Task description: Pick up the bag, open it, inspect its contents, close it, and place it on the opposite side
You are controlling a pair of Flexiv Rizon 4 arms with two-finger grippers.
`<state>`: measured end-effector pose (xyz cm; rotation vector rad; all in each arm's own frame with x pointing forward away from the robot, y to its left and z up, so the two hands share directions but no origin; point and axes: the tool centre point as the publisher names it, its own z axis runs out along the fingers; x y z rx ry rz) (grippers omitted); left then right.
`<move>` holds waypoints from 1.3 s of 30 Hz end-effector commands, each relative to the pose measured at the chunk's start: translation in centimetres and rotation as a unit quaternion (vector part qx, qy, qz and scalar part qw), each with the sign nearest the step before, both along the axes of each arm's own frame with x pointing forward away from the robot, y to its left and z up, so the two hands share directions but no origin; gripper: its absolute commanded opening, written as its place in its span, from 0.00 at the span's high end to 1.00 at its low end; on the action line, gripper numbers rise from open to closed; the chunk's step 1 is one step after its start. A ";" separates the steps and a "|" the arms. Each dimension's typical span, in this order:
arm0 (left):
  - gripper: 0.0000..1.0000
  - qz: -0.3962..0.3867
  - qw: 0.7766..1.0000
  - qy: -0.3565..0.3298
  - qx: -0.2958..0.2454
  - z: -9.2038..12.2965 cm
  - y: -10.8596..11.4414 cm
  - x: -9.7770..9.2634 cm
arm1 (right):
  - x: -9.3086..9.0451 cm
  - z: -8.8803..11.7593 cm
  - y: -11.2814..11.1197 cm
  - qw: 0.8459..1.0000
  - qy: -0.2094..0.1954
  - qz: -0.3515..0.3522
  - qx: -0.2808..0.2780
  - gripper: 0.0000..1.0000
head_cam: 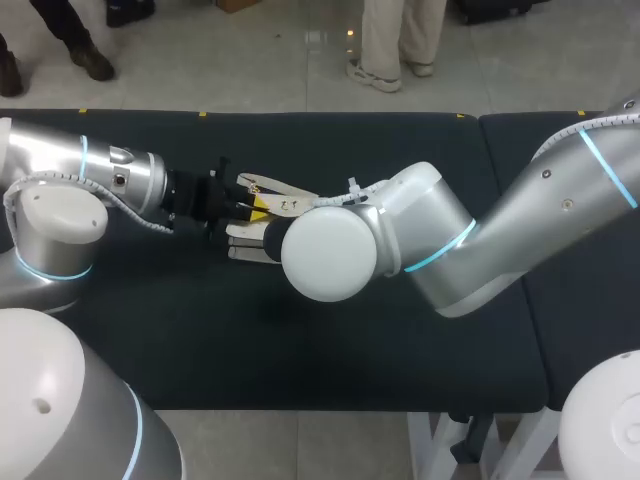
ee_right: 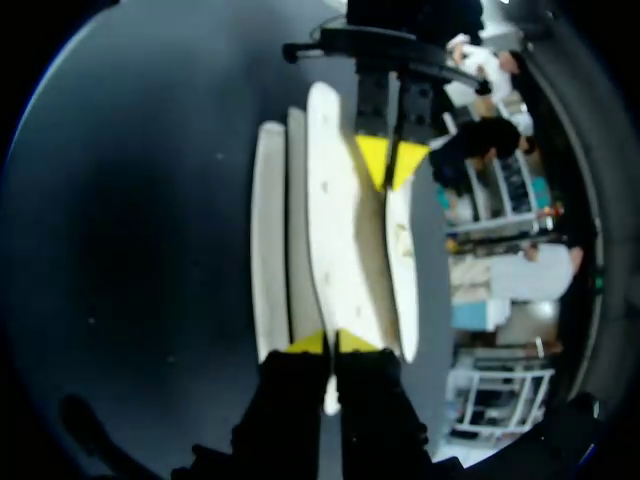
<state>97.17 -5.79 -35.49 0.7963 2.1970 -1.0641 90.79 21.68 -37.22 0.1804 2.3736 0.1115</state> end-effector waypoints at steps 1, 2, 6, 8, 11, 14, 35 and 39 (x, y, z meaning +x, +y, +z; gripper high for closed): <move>1.00 -0.006 1.000 0.005 0.009 -0.6 0.0 0.3 | 0.1 -0.2 0.1 1.000 -0.001 0.000 0.000 1.00; 1.00 -0.007 1.000 0.007 0.012 -0.7 0.0 0.3 | 0.1 -0.2 0.1 1.000 -0.001 0.000 0.000 1.00; 1.00 -0.012 1.000 0.006 0.021 -1.2 0.2 0.2 | 0.1 -0.2 0.1 1.000 -0.001 0.000 0.000 1.00; 1.00 -0.010 1.000 0.005 0.018 -1.1 0.3 0.2 | 0.1 -0.2 0.1 1.000 -0.001 0.000 0.000 1.00; 0.74 -0.006 1.000 -0.005 0.009 -0.5 0.3 0.2 | 0.1 -0.2 0.1 1.000 -0.001 0.000 0.000 1.00; 0.62 -0.003 1.000 -0.016 0.002 0.2 0.2 0.3 | 0.1 -0.2 0.1 1.000 -0.001 0.000 0.000 1.00; 1.00 -0.029 0.999 -0.021 0.020 -0.4 -0.4 0.7 | 0.1 -0.2 0.1 1.000 -0.001 0.000 0.000 1.00; 1.00 -0.029 0.999 -0.017 0.032 -0.7 0.3 0.6 | 0.1 -0.2 0.1 1.000 -0.001 0.000 0.000 1.00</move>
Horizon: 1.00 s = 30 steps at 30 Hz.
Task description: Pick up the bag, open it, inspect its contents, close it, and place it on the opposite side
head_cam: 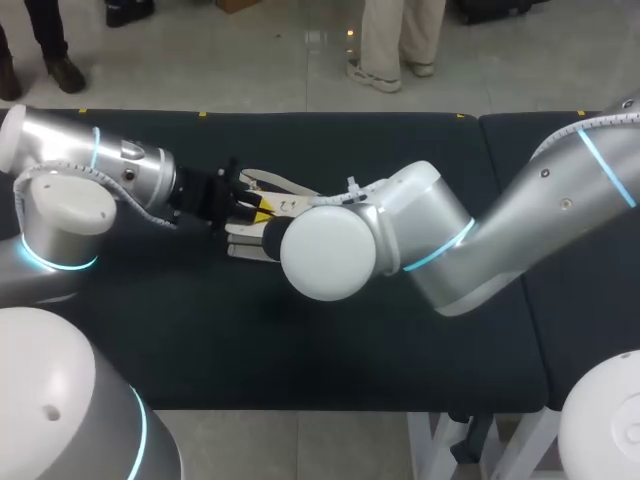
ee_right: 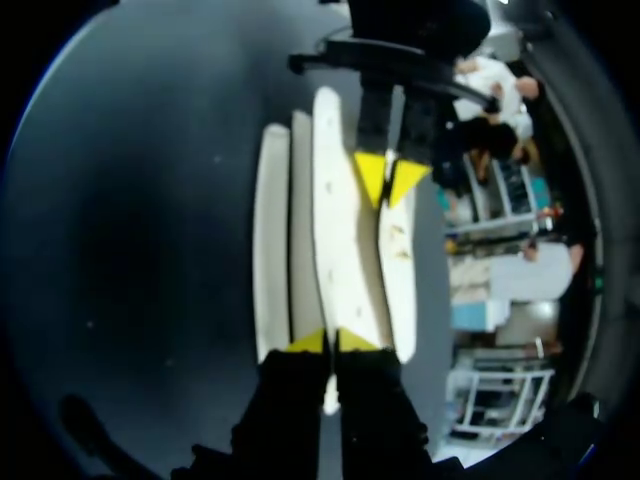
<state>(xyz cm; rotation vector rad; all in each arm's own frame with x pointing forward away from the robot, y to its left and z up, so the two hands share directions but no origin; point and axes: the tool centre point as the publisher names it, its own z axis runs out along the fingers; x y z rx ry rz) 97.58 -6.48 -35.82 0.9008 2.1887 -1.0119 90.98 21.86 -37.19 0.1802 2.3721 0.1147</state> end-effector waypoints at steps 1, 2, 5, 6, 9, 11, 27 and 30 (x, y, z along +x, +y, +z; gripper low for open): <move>1.00 -0.001 1.000 0.004 0.008 -0.4 1.1 0.3 | -0.1 -0.2 -0.1 1.000 0.000 0.000 -0.001 1.00; 1.00 -0.003 1.000 0.005 0.011 -0.5 1.2 0.3 | -0.1 -0.2 -0.1 1.000 0.000 0.000 -0.001 1.00; 1.00 -0.008 1.000 0.006 0.005 -0.5 1.0 0.6 | -0.1 -0.2 -0.1 1.000 0.000 0.000 -0.001 1.00; 1.00 -0.017 1.000 0.005 0.003 -0.5 0.8 0.6 | -0.1 -0.2 -0.1 1.000 0.000 0.000 -0.001 1.00; 1.00 -0.038 0.999 0.002 0.001 -0.5 0.0 0.6 | -0.1 -0.2 -0.1 1.000 0.000 0.000 -0.001 1.00; 1.00 -0.052 0.999 0.001 -0.002 -0.4 -0.3 0.6 | -0.1 -0.2 -0.1 1.000 0.000 0.000 -0.001 1.00; 1.00 -0.064 0.998 0.005 0.009 -0.5 1.2 0.6 | -0.1 -0.2 -0.1 1.000 0.000 0.000 -0.001 1.00; 0.72 -0.060 0.998 -0.005 0.000 -0.1 0.8 0.7 | -0.1 -0.2 -0.1 1.000 0.000 0.000 -0.001 1.00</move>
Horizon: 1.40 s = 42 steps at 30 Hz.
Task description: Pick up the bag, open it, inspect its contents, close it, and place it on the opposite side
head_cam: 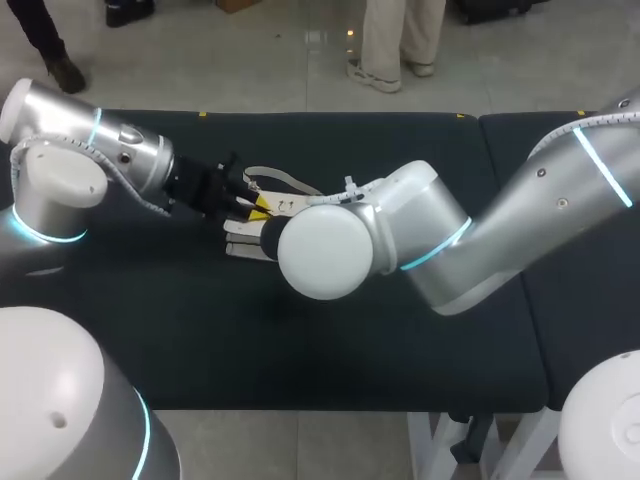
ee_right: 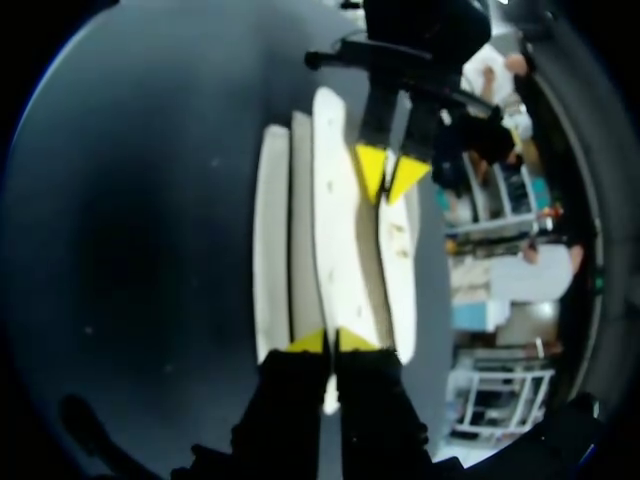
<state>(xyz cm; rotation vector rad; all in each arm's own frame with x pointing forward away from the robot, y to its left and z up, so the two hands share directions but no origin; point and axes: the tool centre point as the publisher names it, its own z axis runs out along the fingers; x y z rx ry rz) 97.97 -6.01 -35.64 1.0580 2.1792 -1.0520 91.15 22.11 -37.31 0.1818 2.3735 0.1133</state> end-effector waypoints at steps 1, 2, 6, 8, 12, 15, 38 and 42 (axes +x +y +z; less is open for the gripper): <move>0.70 -0.001 1.000 -0.011 -0.018 -0.1 0.1 0.3 | -0.3 -0.1 -0.3 1.000 -0.001 0.000 0.000 1.00; 0.69 -0.001 1.000 -0.013 -0.019 0.0 0.0 0.3 | -0.3 -0.1 -0.3 1.000 -0.001 0.000 0.000 1.00; 0.73 -0.003 0.999 -0.020 -0.025 0.4 -0.9 0.4 | -0.3 -0.1 -0.3 1.000 -0.001 0.000 0.000 1.00; 0.76 -0.003 0.999 -0.022 -0.028 0.5 -1.3 0.5 | -0.3 -0.1 -0.3 1.000 -0.001 0.000 0.000 1.00; 0.77 0.012 0.999 -0.027 -0.027 0.4 -2.1 0.6 | -0.3 -0.1 -0.3 1.000 -0.001 0.000 0.000 1.00; 0.70 0.011 0.999 -0.027 -0.031 0.5 -2.4 0.5 | -0.3 -0.1 -0.3 1.000 -0.001 0.000 0.000 1.00; 1.00 -0.017 1.000 -0.009 -0.008 -0.6 -1.8 -0.8 | -0.3 -0.1 -0.3 1.000 -0.001 0.000 0.000 1.00; 1.00 -0.009 1.000 -0.005 -0.012 -0.8 -2.5 -0.3 | -0.3 -0.1 -0.3 1.000 -0.001 0.000 0.000 1.00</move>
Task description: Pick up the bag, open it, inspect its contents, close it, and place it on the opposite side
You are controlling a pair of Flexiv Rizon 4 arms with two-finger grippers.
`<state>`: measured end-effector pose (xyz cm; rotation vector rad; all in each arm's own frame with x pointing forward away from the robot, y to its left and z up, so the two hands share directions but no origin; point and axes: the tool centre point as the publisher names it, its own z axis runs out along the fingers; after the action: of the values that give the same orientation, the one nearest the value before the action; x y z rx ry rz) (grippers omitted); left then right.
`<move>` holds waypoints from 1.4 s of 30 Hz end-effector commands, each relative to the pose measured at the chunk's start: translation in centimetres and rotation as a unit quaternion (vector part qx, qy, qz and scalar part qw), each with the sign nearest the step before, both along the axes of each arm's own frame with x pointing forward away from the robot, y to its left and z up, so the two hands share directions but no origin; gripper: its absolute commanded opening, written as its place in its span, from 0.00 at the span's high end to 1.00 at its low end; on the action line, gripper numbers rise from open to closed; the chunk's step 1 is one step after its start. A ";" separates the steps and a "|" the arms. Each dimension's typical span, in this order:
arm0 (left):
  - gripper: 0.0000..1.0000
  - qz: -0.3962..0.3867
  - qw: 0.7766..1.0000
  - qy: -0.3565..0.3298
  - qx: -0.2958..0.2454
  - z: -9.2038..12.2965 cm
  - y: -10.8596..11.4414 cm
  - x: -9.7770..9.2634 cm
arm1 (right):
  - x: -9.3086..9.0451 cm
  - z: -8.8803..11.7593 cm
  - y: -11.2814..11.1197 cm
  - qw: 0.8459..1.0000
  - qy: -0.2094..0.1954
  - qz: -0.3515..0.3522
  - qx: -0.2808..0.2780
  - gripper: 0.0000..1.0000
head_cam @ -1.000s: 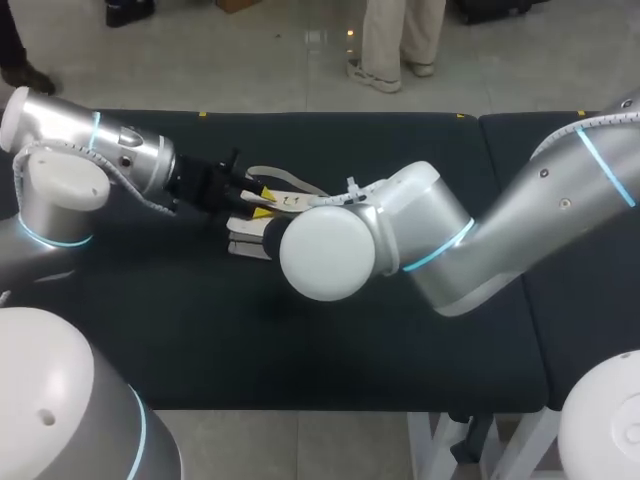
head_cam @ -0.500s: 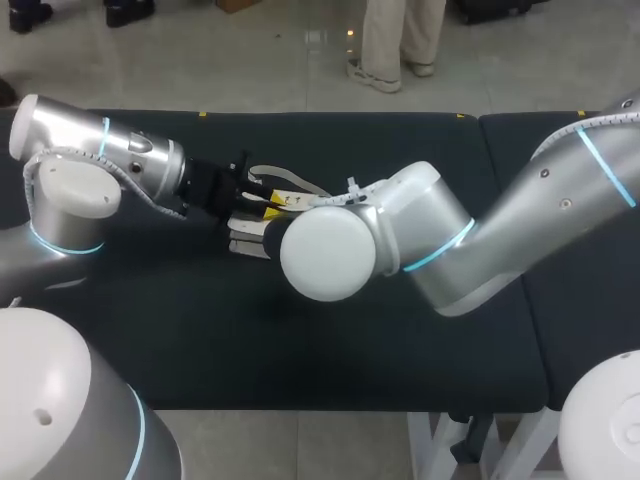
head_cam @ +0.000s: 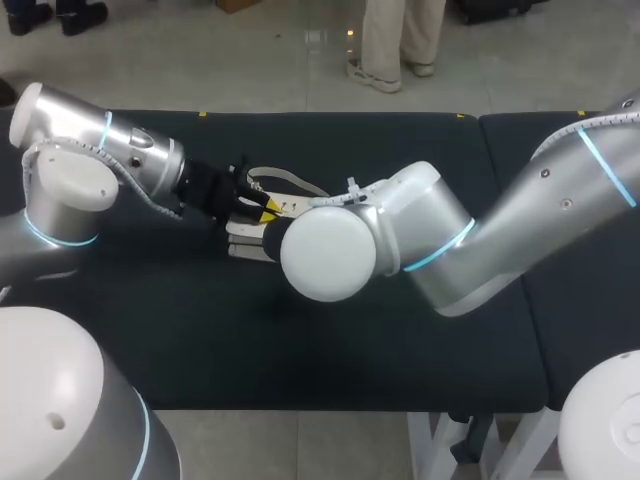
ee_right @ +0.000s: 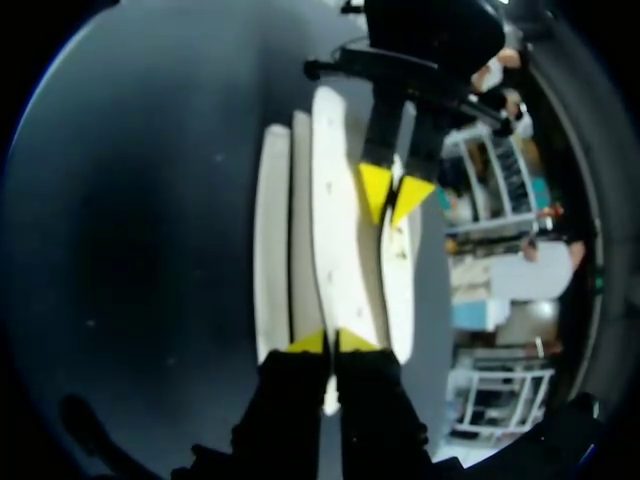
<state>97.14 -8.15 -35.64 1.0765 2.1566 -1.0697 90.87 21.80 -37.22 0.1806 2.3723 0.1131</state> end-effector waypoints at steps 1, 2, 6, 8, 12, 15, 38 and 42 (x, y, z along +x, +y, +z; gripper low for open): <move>0.75 0.002 1.000 -0.001 -0.005 -0.8 -0.5 0.6 | 0.0 -0.2 0.0 1.000 0.000 0.000 0.000 1.00; 0.65 0.002 1.000 -0.001 -0.006 -0.7 -0.6 0.6 | 0.0 -0.2 0.0 1.000 0.000 0.000 0.000 1.00; 0.24 0.002 1.000 -0.007 -0.021 -0.1 -0.6 0.4 | 0.0 -0.2 0.0 1.000 0.000 0.000 0.000 1.00; 0.25 0.001 1.000 -0.011 -0.025 0.2 -0.6 0.2 | 0.0 -0.2 0.0 1.000 0.000 0.000 0.000 1.00; 0.57 0.001 0.999 -0.020 -0.035 0.9 -0.7 -0.1 | 0.0 -0.2 0.0 1.000 0.000 0.000 0.000 1.00; 1.00 -0.002 0.999 -0.022 -0.036 0.9 -1.1 -0.1 | 0.0 -0.2 0.0 1.000 0.000 0.000 0.000 1.00; 0.00 0.012 0.998 -0.007 -0.054 3.3 -0.6 -1.6 | -0.1 0.9 -0.2 1.000 -0.006 -0.006 0.000 0.00; 0.00 0.044 0.997 0.023 -0.056 4.3 -0.4 -1.8 | -0.5 2.3 -0.5 1.000 -0.011 -0.010 0.010 0.00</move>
<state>95.99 -8.80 -32.04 0.9440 2.1085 -1.1883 90.97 21.73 -35.86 0.2092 2.3476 0.1228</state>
